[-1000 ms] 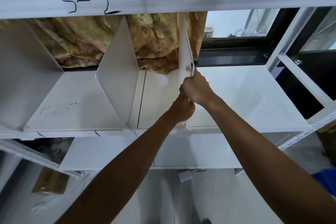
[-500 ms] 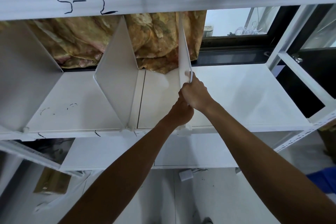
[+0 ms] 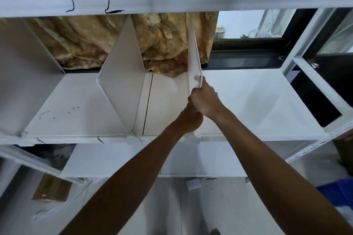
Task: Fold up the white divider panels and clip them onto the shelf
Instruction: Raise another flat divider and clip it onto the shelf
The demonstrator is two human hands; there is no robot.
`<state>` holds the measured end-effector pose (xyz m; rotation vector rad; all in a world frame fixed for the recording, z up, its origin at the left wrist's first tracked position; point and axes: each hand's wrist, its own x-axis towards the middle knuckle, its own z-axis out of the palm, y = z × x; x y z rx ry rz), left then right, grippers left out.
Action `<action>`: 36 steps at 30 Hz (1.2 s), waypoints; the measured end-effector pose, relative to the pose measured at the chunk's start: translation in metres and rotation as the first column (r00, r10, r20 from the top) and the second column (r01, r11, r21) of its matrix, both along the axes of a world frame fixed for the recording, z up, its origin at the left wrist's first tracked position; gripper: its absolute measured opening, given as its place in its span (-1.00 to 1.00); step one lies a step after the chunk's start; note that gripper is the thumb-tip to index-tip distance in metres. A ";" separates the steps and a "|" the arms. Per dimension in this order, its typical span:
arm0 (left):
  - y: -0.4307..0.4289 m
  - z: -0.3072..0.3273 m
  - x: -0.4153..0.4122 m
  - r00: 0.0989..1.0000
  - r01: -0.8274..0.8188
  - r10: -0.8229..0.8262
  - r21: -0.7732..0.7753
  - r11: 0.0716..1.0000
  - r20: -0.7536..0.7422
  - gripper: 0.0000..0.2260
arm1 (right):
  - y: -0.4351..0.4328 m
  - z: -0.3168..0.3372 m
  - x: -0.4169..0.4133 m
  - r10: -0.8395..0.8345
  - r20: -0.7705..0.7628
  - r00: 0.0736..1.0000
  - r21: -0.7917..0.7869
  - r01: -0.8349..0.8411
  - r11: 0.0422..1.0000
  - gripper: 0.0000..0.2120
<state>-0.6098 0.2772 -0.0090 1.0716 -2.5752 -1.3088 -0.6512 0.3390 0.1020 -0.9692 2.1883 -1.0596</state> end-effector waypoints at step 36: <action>0.046 0.030 0.042 0.986 -0.148 0.146 0.022 0.989 0.076 -0.74 | 0.036 -0.048 -0.001 0.204 -0.104 0.974 0.247 -0.173 0.953 -0.61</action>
